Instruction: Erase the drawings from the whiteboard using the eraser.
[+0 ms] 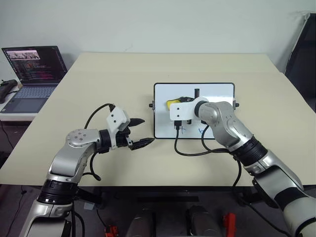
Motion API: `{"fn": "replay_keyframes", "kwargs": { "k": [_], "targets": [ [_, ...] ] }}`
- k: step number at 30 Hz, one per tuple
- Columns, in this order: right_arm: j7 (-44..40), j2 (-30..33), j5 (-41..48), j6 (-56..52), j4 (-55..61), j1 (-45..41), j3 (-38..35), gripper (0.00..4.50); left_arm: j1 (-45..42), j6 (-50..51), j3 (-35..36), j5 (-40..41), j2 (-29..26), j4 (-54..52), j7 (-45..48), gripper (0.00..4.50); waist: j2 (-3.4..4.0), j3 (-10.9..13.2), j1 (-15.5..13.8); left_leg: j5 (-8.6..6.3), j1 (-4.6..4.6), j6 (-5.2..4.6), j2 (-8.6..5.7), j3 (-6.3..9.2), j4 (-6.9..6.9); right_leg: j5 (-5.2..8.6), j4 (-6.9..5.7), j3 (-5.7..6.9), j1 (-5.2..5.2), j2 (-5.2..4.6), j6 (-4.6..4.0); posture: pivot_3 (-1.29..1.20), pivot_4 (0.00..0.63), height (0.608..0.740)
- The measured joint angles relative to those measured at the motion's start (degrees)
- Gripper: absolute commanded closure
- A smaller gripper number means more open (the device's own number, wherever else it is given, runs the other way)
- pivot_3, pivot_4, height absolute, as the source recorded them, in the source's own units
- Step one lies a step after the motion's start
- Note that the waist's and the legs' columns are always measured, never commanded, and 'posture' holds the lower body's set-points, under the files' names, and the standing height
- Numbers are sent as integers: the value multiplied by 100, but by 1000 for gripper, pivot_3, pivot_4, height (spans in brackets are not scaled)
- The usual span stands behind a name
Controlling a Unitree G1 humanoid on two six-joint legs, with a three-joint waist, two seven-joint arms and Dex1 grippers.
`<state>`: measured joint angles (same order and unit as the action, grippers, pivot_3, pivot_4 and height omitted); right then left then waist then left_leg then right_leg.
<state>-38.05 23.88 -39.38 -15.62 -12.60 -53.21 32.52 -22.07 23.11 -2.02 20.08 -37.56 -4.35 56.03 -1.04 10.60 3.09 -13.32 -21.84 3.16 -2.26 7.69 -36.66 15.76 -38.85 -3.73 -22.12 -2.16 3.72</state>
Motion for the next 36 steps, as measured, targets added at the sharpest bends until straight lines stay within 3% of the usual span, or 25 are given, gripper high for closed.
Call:
{"fn": "replay_keyframes", "kwargs": {
  "k": [8, 16, 19, 22, 28, 36],
  "targets": [
    [363, 205, 1, 106, -362, -211, -210, 3695, -23, -6, -1, -5, 16, 20, 85, 0, 0, 0, -17, 0, -3, 0, -1, 2, 4, 1, 6, 1, -1, -2, 0, 0, 150, 740],
    [58, 238, 50, 94, 130, 44, -376, 3697, -56, -9, -2, -19, 27, 42, 89, 0, -1, 0, 3, 1, -1, 1, 1, -1, 57, 2, 38, 0, -8, -2, -3, 0, 150, 740],
    [-460, 69, 663, -218, 521, 315, -732, 3705, -66, -9, -3, -16, 30, 42, 90, 0, -2, 1, 13, 0, -4, 2, 3, 1, 67, 1, 47, 0, -11, -2, -4, 0, 150, 740],
    [-1331, 61, 1927, -475, 1143, 637, -1335, 3722, -101, 11, 37, 28, 21, 36, 94, 0, 4, 19, 17, -1, -31, 2, 7, 7, 76, -16, 78, 11, -20, -2, -29, 0, 150, 740],
    [-2233, 1205, 3585, -636, 1860, 709, -2907, 3808, -313, 173, 382, 288, -178, -187, 94, 0, 3, 27, -81, -8, -108, 8, -2, 14, 75, -21, 111, 22, -74, -16, -17, 0, 150, 740],
    [-2709, 2425, 4340, -759, 2057, 2202, -3515, 3809, -271, 195, 395, 342, -305, -226, 97, 0, 5, 30, -115, -21, -140, 15, 1, -12, 73, -9, 105, 4, -117, -16, -18, 0, 150, 740]
  ]
}}
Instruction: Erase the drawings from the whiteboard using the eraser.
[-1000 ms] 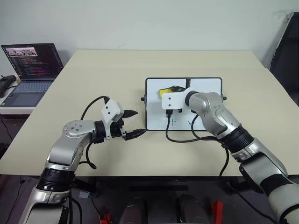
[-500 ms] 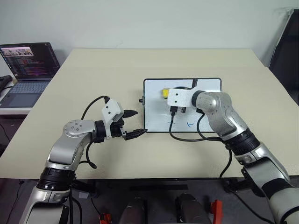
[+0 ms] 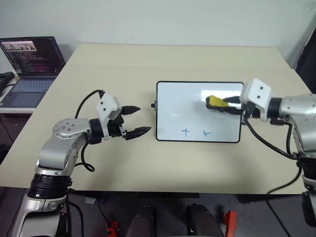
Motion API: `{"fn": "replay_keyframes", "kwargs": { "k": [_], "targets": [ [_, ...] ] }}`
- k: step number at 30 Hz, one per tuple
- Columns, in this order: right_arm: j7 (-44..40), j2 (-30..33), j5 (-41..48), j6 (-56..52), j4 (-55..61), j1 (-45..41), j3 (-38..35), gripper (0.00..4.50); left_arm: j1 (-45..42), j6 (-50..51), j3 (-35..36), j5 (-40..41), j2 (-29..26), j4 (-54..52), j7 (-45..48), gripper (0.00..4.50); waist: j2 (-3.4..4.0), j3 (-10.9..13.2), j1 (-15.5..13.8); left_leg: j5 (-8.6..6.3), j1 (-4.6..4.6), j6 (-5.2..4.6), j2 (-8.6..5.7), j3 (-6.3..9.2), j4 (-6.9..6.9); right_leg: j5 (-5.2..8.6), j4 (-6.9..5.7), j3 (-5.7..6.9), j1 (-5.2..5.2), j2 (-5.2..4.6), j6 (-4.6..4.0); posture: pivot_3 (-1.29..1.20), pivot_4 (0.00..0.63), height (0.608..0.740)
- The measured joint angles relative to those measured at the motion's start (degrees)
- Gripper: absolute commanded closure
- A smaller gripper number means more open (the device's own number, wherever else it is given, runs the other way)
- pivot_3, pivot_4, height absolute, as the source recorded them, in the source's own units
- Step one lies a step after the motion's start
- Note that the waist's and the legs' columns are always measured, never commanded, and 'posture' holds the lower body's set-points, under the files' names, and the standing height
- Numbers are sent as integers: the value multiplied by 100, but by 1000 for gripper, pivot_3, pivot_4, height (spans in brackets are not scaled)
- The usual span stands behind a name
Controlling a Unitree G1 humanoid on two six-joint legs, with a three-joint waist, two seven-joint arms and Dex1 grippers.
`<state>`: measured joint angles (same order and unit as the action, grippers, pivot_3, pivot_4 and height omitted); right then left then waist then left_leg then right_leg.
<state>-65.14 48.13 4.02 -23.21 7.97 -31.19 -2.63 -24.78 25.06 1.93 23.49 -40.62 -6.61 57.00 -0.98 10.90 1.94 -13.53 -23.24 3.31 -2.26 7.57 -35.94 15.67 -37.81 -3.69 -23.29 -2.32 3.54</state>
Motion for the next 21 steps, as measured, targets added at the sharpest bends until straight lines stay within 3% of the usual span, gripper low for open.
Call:
{"fn": "replay_keyframes", "kwargs": {
  "k": [5, 21],
  "targets": [
    [-57, 457, 214, -100, 159, 273, -291, 3810, 3, 53, -1, 4, -3, -5, -2, 0, 0, 0, 20, 0, 16, -1, 1, -4, -3, 0, -16, -2, 7, 5, 0, 0, 150, 740],
    [160, 554, 400, -117, 277, 302, -126, 3810, -68, 70, -8, 4, -2, -4, 52, 0, -1, 0, 2, 1, 19, 0, 2, -4, -8, 0, -19, -2, 12, 4, 0, 0, 150, 740]
  ]
}}
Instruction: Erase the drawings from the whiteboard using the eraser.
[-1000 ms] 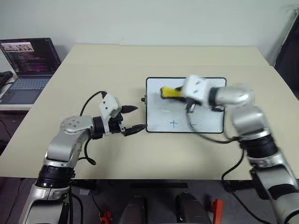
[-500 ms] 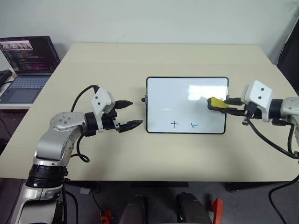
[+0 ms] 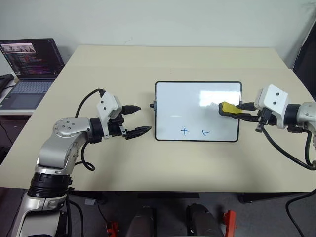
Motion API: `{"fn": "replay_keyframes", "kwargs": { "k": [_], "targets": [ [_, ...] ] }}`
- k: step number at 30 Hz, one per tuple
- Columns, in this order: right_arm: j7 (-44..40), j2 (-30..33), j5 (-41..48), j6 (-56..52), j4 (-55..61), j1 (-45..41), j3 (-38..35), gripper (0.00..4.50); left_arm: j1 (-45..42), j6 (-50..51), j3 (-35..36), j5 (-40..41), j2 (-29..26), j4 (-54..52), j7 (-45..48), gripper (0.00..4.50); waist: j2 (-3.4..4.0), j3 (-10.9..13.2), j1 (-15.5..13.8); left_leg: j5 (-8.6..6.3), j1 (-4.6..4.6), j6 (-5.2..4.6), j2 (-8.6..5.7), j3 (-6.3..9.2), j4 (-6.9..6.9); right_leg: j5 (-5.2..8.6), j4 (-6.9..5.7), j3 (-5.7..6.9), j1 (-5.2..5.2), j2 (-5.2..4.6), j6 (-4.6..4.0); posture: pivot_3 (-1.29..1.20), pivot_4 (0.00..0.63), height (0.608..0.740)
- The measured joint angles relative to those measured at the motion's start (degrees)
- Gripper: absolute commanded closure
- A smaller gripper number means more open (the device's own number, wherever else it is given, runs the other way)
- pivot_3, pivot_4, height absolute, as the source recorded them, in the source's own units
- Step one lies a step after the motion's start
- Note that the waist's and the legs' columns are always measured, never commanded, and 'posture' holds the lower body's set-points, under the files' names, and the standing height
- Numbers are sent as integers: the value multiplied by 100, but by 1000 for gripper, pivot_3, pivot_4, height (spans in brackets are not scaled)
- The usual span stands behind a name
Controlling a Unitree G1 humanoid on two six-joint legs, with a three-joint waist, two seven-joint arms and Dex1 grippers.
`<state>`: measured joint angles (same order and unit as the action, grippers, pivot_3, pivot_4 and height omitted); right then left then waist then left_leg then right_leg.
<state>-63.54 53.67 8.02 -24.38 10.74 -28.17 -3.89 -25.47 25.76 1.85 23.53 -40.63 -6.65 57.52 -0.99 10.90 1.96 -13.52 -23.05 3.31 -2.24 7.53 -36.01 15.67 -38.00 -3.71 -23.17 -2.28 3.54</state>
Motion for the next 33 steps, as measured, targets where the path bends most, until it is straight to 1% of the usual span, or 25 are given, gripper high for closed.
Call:
{"fn": "replay_keyframes", "kwargs": {
  "k": [2, 4, 7, 10, 13, 16, 23, 28, 33],
  "targets": [
    [10, -69, 49, -35, 40, -81, 93, 3810, -7, 0, -15, 0, 3, 2, 13, 0, 0, 0, 5, 0, 0, 0, 1, -1, -1, 0, -2, -1, 0, 1, 0, 0, 150, 740],
    [105, -315, 113, -182, 186, -293, 302, 3811, -14, -1, -40, -3, 20, 8, 20, 0, 0, 0, 27, 0, 2, 0, 2, -1, -1, 0, -6, -2, -1, 3, -1, 0, 150, 740],
    [301, -675, -49, -383, 487, -549, 940, 3811, -22, -14, -108, -18, 35, 17, 44, 0, 0, -1, 40, 1, 3, 1, 3, 3, -1, 0, -8, 1, -1, 5, -1, 0, 150, 740],
    [674, -999, -729, -395, 405, -811, 1783, 3811, -5, -25, -141, -37, 43, 36, 42, 0, -1, -1, 36, 1, 1, 2, 0, 2, -6, 0, -7, -1, -1, 1, -1, 0, 150, 740],
    [893, -1233, -1132, -444, 304, -989, 2206, 3811, 56, -56, -145, -104, 21, 39, 46, 0, -1, -1, 26, 2, 0, 4, -1, 3, -5, 0, -6, -1, -4, 0, -1, 0, 150, 740],
    [984, -1263, -1636, -479, 280, -1303, 2645, 3811, 143, -76, -150, -135, 1, 53, 57, 0, -1, -1, 16, 2, 0, 4, 0, 5, -4, 0, -6, 2, -5, 1, -1, 0, 150, 740],
    [1195, -1629, -2506, -611, 238, -1549, 3161, 3811, 142, -77, -147, -116, 4, 44, 52, 0, -3, -2, 7, 2, 1, 3, 0, 5, -6, -1, -9, 2, -5, 1, -1, 0, 150, 740],
    [1360, -1656, -3085, -512, 104, -1540, 3448, 3818, 142, -77, -147, -114, 4, 44, 54, 0, -4, -3, 0, 2, 1, 3, -1, 3, -6, -1, -11, 2, -5, 1, -1, 0, 150, 740],
    [1219, -1612, -3630, -389, 203, -1441, 3740, 3821, 142, -77, -150, -114, 16, 44, 56, 0, -16, -14, 1, 2, 10, 3, -3, 5, -9, -1, -18, 4, 3, 3, -2, 0, 150, 740]
  ]
}}
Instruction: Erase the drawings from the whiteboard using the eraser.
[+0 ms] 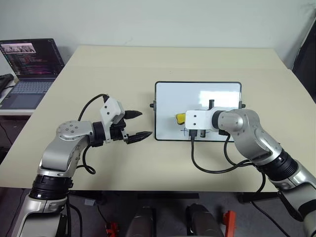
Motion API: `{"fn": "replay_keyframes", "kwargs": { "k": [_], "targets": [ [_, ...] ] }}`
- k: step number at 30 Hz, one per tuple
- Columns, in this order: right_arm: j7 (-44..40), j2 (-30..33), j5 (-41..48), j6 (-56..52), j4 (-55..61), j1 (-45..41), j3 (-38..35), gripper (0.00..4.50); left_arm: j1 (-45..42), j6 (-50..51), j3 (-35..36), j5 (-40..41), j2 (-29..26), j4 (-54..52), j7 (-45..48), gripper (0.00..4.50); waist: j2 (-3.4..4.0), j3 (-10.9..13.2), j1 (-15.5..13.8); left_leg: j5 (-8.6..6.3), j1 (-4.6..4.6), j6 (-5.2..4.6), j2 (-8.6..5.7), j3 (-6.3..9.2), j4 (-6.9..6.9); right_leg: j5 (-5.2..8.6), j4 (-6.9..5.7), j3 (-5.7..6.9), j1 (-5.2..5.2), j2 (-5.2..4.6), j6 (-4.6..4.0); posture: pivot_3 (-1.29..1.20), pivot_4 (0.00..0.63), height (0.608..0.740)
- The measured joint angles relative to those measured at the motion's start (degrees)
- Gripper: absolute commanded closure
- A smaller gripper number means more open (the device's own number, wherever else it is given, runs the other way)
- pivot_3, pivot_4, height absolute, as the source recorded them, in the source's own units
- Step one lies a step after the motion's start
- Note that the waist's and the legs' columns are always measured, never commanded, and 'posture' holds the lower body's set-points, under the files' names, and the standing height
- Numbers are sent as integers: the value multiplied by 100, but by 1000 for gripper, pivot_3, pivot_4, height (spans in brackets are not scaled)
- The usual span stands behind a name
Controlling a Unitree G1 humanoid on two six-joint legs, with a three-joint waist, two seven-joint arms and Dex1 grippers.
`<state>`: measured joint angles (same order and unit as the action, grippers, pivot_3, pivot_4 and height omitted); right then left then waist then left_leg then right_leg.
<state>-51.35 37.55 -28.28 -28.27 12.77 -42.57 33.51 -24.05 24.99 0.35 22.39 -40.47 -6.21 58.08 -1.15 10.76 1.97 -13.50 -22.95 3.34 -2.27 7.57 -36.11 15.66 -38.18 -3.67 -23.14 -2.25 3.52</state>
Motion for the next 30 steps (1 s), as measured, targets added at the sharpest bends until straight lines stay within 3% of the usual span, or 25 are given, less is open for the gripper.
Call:
{"fn": "replay_keyframes", "kwargs": {
  "k": [12, 17, 30],
  "targets": [
    [-502, 183, -525, 438, 153, 679, 273, 3823, 0, 9, -5, 6, 16, -2, 2, 0, -11, -6, 2, 2, 18, 0, -3, 4, -75, -2, -73, 2, 21, 13, -2, 0, 150, 740],
    [-506, 254, -667, 729, 87, 831, 242, 3827, -1, 13, -5, 6, 15, -1, 3, 0, -11, -6, 2, 2, 116, -1, 0, 7, -77, 20, -60, 3, 124, 12, 24, 0, 150, 740],
    [-26, -643, -892, 777, -562, 309, -19, 3828, -38, 47, -18, 0, 30, 11, 10, 0, -11, -6, 108, 2, 105, -1, 3, 9, -74, 16, -69, -1, 104, 15, 20, 0, 150, 740]
  ]
}}
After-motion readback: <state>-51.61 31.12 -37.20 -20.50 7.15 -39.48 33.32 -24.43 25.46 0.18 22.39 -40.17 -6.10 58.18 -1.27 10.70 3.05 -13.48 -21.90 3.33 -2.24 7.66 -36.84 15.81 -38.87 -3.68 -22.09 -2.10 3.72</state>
